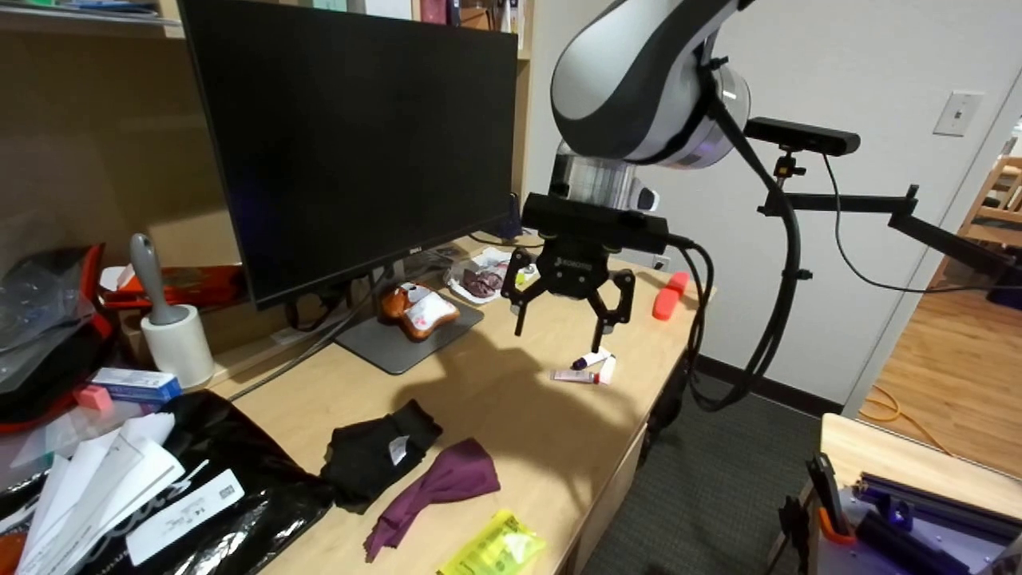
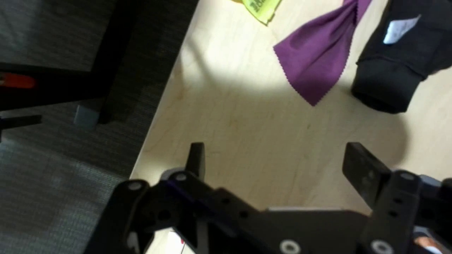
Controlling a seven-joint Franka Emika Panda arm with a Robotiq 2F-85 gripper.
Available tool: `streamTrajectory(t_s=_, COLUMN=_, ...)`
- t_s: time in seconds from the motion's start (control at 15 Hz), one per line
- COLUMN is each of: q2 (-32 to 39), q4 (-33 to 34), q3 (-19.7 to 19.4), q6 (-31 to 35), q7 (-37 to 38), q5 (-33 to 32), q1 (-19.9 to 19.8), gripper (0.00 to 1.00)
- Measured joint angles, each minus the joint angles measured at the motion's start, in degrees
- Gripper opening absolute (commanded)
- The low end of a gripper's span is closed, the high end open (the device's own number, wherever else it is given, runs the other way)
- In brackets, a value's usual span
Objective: Move the maroon cloth to the left then move the yellow object to the left
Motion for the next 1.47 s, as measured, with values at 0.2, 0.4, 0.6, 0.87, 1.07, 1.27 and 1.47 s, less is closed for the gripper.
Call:
streamTrajectory(t_s=0.2, q2=-1.5, q4=1.9, q3=-0.9, q6=-7.9, q7=-1.0, q5=-6.7, q1=0.0, gripper=1.0)
streamTrajectory(t_s=0.4, q2=-1.9, q4=2.0, q3=-1.1, q6=-8.8, q7=-1.7, q5=-7.7, q1=0.0, gripper=1.0)
streamTrajectory(t_s=0.6, q2=-1.9, q4=2.0, q3=-1.1, q6=-9.4, q7=-1.9, q5=-8.0, q1=0.0, gripper=1.0)
streamTrajectory(t_s=0.87, q2=-1.7, q4=2.9, q3=-1.3, q6=-13.9, q7=-8.8, q5=-13.3, q1=0.0, gripper=1.0)
streamTrajectory(t_s=1.07, q2=-1.4, q4=4.7, q3=-1.7, q6=-14.1, q7=-12.3, q5=-20.5, q1=0.0, gripper=1.0)
streamTrajectory(t_s=1.27, q2=-0.8, q4=6.6, q3=-2.3, q6=-14.1, q7=-16.5, q5=-27.5, q1=0.0, gripper=1.0)
streamTrajectory(t_s=1.47, q2=-0.6, q4=7.6, q3=-2.9, q6=-14.1, q7=-21.7, q5=-32.9, q1=0.0, gripper=1.0)
